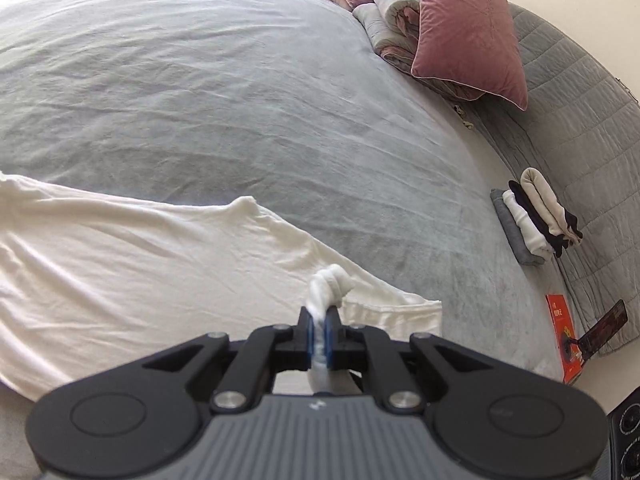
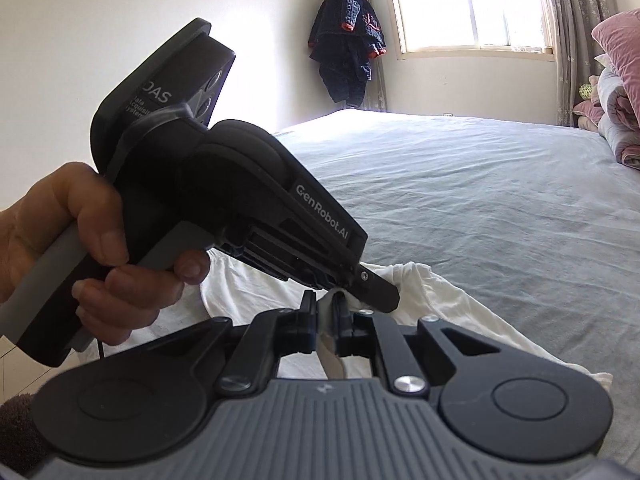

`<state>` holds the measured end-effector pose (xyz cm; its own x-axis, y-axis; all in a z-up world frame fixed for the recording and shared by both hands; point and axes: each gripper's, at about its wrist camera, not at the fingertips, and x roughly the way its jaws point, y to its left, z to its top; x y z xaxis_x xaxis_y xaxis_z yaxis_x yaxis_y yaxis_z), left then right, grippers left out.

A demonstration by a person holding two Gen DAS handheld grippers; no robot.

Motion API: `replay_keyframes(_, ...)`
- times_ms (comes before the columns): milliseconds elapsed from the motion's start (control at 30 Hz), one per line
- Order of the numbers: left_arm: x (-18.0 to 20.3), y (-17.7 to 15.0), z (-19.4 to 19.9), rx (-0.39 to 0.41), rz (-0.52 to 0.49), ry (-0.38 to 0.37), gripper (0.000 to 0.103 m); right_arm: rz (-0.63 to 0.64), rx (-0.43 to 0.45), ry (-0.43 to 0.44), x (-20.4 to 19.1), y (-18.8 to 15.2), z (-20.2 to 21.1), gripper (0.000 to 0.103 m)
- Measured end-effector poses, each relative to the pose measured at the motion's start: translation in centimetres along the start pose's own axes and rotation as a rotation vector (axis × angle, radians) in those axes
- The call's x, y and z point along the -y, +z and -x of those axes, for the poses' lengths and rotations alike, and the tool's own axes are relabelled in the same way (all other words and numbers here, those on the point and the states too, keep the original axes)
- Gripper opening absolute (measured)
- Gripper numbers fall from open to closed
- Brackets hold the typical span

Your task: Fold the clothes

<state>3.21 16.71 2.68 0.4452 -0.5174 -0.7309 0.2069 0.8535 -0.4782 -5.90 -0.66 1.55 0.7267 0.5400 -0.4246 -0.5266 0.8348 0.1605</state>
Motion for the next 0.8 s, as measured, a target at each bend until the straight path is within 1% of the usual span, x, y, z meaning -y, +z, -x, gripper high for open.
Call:
replay_keyframes(167,-4.1,1.8,1.9,0.008,0.034,0.04,0.005,-0.011,-0.003,0.053,-2.1,1.5,-3.7,0.01)
replay_keyframes(433,-10.5,4.3,4.3,0.002,0.046,0.093,0.005,-0.042,-0.01,0.123,-5.9,2.8,-9.9,0.01)
replay_keyframes(633,-15.1,5.4,4.5,-0.014,0.112,0.086,0.006,-0.084,-0.025,0.14,-7.6,2.5,-13.3,0.01)
replay_keyframes(733,-16.4,5.6,4.2,-0.014,0.114,0.103,0.006,-0.106,-0.041,0.142,-7.6,2.6,-15.0,0.01)
replay_keyframes(800,-17.1,5.5,4.0,-0.005,0.098,0.11,0.006,-0.111,-0.047,0.139,-8.6,2.3,-15.6,0.01)
